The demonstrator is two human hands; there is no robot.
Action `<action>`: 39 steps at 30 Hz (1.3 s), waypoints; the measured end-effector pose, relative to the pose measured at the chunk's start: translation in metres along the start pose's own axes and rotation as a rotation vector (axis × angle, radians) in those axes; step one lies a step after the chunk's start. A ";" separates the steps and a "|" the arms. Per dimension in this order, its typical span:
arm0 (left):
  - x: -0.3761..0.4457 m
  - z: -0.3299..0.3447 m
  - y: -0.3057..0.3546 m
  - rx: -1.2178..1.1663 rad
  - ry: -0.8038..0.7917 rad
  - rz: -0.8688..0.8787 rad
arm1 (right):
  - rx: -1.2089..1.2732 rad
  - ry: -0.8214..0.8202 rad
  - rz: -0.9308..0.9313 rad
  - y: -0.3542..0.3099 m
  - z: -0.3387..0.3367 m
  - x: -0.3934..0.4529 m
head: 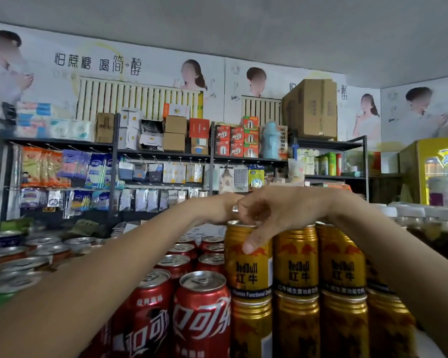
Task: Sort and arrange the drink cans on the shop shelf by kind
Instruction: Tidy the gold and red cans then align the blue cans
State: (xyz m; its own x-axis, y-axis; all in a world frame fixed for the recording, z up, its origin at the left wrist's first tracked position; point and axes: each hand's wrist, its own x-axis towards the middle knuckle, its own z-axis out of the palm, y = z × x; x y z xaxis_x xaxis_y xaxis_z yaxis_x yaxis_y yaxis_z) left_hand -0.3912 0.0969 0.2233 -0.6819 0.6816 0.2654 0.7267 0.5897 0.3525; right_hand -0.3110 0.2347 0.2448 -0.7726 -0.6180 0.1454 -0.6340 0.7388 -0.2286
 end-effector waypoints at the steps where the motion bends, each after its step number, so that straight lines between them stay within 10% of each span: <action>1: -0.004 0.002 0.001 -0.046 0.012 -0.005 | -0.011 0.009 0.010 -0.001 0.002 0.002; 20: 0.002 0.015 0.004 0.000 0.031 -0.077 | 0.375 0.856 0.233 0.030 -0.047 -0.031; 39: 0.025 0.031 0.004 0.078 0.234 -0.154 | 0.451 0.918 0.129 0.031 -0.042 -0.050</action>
State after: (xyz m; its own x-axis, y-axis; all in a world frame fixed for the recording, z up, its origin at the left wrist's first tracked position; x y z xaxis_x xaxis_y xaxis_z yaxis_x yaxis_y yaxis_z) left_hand -0.4032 0.1299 0.2031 -0.7788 0.4681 0.4175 0.6111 0.7162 0.3369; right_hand -0.2939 0.2996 0.2706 -0.6822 0.0426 0.7299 -0.6187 0.4985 -0.6073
